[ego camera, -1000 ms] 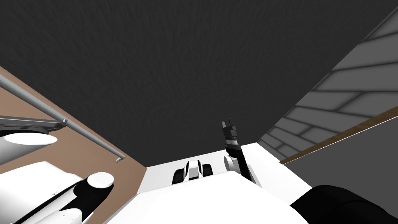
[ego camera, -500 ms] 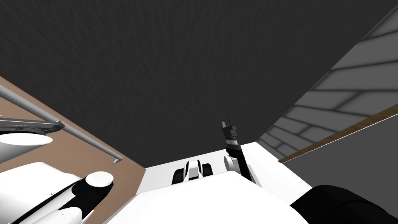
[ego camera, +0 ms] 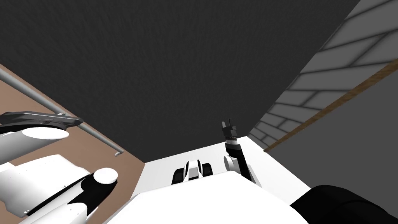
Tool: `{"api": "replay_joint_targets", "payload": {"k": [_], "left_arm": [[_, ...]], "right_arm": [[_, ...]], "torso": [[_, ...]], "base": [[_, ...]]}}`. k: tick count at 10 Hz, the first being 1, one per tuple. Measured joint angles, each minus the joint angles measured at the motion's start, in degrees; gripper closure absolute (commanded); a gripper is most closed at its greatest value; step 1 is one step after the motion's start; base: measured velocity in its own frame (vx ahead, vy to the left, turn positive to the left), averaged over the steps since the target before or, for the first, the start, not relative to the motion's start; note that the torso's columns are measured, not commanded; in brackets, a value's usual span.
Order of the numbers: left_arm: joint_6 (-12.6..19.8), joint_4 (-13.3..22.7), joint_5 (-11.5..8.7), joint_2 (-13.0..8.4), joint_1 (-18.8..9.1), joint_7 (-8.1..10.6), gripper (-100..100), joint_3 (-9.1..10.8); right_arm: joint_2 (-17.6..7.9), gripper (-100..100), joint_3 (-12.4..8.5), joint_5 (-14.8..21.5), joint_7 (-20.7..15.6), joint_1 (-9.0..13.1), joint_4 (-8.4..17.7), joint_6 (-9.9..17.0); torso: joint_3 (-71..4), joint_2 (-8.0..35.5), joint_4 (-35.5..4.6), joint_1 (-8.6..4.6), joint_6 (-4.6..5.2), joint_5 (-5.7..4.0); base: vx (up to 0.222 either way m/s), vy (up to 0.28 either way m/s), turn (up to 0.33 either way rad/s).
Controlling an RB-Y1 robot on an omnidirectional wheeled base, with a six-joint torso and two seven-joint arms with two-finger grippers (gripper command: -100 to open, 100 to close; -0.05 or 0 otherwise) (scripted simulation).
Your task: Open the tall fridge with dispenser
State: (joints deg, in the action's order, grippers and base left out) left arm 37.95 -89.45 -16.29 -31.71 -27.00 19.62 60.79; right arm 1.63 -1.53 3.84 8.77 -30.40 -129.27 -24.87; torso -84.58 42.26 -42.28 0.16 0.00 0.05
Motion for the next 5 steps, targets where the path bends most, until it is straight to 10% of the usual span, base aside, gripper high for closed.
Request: {"api": "replay_joint_targets", "payload": {"k": [5], "left_arm": [[1.38, -0.74, -3.85, 1.04, -1.7, -0.97, 100, -4.91]], "right_arm": [[0.0, 0, 0.0, 0.0, 0.0, 0.0, 0.0, 0.0]], "torso": [[-0.01, -0.02, 0.0, 0.0, -0.02, -0.01]], "base": [[-0.293, -0.137, -0.122]]}}
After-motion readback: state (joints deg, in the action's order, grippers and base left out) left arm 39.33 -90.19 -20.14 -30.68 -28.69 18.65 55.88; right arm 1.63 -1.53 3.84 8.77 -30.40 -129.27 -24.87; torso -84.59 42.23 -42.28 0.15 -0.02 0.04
